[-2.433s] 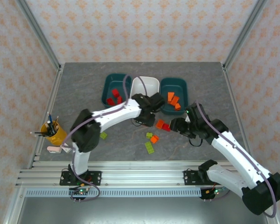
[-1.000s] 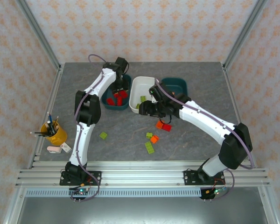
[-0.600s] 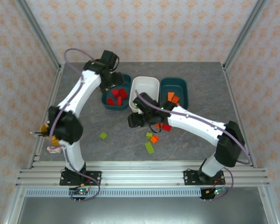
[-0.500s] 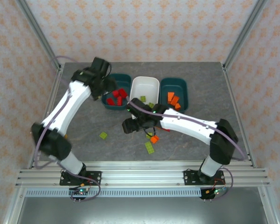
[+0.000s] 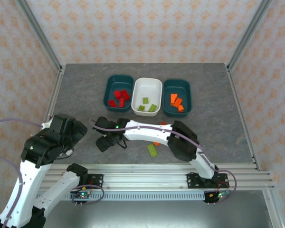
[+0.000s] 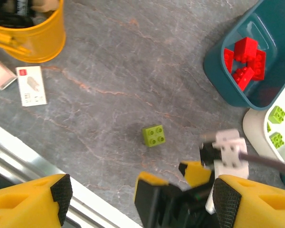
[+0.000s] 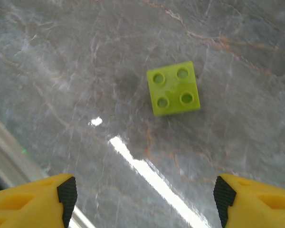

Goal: Sort the legos into containers by color

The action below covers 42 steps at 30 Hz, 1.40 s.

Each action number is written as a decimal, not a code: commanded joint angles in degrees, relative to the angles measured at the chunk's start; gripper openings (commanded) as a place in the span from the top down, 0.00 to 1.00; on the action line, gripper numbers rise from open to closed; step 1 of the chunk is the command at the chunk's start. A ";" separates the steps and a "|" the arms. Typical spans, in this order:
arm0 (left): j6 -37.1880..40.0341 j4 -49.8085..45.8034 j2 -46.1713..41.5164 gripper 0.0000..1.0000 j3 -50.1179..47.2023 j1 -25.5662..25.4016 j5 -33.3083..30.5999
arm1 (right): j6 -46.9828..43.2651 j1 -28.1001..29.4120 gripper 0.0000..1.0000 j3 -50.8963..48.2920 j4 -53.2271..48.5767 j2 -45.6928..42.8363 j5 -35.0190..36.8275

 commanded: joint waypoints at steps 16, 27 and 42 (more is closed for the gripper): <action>-0.90 -6.47 -3.22 0.21 1.46 -0.41 -1.40 | -2.63 -0.19 0.50 23.24 -15.06 18.75 11.54; -1.25 -4.61 -3.53 0.22 -0.22 -0.45 0.04 | -2.16 -1.46 0.63 23.67 -15.75 19.68 10.17; -0.55 11.84 -4.36 0.21 -8.62 -0.48 12.75 | 5.70 -8.94 0.77 10.81 -9.98 -0.34 13.31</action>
